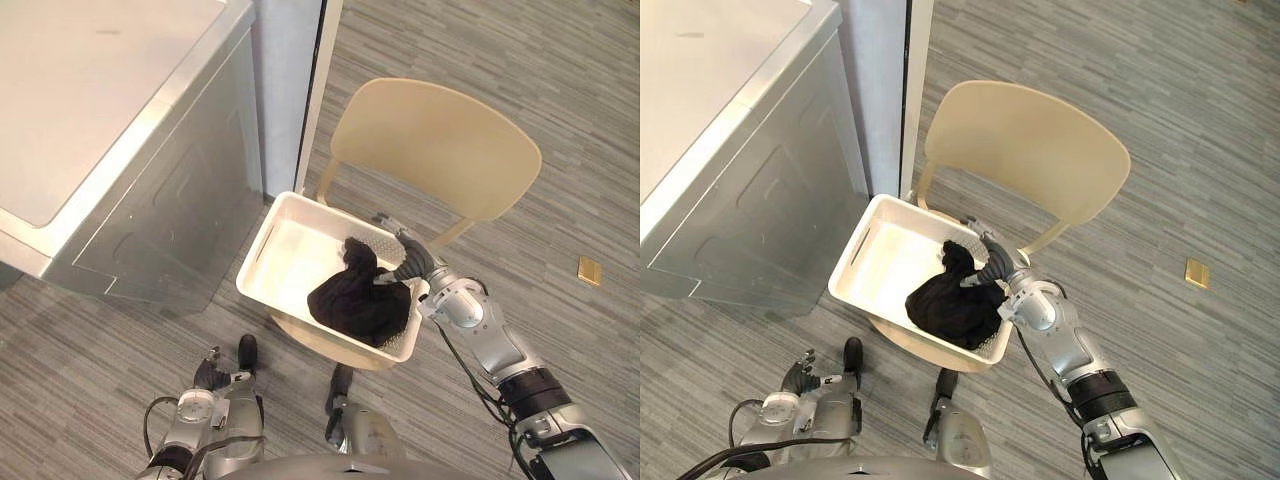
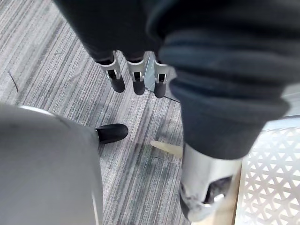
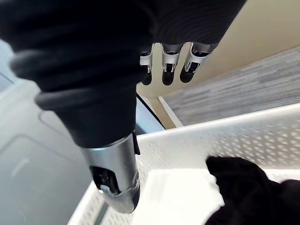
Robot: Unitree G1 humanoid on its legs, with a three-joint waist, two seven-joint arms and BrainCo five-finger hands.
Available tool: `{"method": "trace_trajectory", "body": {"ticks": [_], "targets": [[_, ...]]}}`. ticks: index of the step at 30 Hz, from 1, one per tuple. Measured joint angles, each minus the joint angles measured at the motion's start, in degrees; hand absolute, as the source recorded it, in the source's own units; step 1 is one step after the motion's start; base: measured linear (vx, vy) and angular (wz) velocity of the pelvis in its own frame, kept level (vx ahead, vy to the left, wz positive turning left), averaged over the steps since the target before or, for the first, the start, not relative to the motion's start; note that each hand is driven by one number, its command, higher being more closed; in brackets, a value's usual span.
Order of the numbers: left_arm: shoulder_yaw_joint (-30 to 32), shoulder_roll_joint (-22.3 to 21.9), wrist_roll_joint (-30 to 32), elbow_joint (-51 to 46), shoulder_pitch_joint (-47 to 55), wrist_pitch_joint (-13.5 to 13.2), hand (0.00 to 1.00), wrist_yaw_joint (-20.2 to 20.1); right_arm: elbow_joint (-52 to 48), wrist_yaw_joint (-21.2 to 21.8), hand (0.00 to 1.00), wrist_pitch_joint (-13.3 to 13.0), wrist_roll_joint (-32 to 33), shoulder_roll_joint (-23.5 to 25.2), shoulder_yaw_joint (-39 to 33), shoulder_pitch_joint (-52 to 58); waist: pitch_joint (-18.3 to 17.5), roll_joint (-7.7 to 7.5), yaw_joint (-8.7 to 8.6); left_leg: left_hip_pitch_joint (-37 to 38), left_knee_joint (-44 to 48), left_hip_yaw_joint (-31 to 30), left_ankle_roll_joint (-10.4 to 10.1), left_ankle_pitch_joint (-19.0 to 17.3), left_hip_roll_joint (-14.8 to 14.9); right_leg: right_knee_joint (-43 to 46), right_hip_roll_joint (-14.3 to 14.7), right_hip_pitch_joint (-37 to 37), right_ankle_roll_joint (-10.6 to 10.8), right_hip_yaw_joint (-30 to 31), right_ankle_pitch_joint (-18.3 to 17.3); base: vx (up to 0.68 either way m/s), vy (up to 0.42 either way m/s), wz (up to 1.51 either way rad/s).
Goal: Pick up the laundry basket with both hands and put the clothes into the washing machine.
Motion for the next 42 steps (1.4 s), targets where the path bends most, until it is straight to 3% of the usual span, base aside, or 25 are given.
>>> {"method": "trace_trajectory", "body": {"ticks": [7, 18, 28, 32, 36, 42], "targets": [[-2.0, 1.4, 0.0, -0.5, -1.0, -0.2, 0.0, 0.0, 6.3, 1.7, 0.0, -1.2, -3.2, -3.9, 4.6, -1.2, 1.8, 0.04, 0.12, -1.1, 0.0, 0.1, -0.1, 0.6, 0.1, -0.1, 0.1, -1.3, -0.2, 0.7, 0.6, -0.05, 0.012, -0.03], [-7.0, 2.1, -0.4, -3.2, -2.4, -0.8, 0.0, 0.3, 11.5, 2.6, 0.0, -1.3, -2.6, -4.0, 9.4, -4.5, 4.6, 0.36, 0.48, -3.3, 0.0, -0.2, 0.5, 1.5, 0.1, -0.4, 0.0, -3.3, -0.3, 0.5, 1.7, 0.01, -0.005, 0.0], [-9.1, 2.0, 0.0, -5.4, -3.2, -1.3, 0.0, 1.3, 18.4, 3.2, 0.0, -1.1, -3.2, -6.2, 11.5, -8.6, 6.7, 1.7, 1.84, -5.7, -0.4, -1.6, 0.5, 2.1, -0.1, 0.7, -0.1, -5.3, -0.4, -0.8, 1.6, 0.0, -0.008, 0.06], [-9.0, 2.0, -0.1, -7.1, -3.4, -1.2, 0.0, 2.0, 20.4, 2.0, 0.0, -1.0, -3.2, -6.2, 11.5, -9.5, 8.2, 2.22, 1.77, -7.5, -0.4, -2.9, 0.5, 2.8, -0.1, 0.8, -0.1, -6.3, -0.5, -2.1, 1.7, -0.01, -0.017, 0.13], [-8.1, 2.0, -0.3, -8.7, -3.4, -1.7, 0.0, 3.1, 23.5, 0.9, 0.0, 0.3, -3.4, -6.1, 11.3, -10.6, 8.6, 2.27, 2.76, -9.9, -0.2, -3.4, 0.7, 3.4, 0.0, 0.9, 0.0, -8.3, -0.6, -3.0, 1.8, 0.01, -0.02, 0.1], [-6.6, 1.9, -0.8, -10.4, -3.4, -1.7, 0.0, 4.8, 29.5, -2.0, 0.0, 2.2, -5.5, -2.8, 8.6, -13.3, 8.7, 2.27, 3.2, -13.6, 0.0, -4.7, 0.6, 4.2, -0.1, 1.3, 0.1, -11.6, -0.7, -3.8, 1.8, 0.02, -0.016, 0.08]]}}
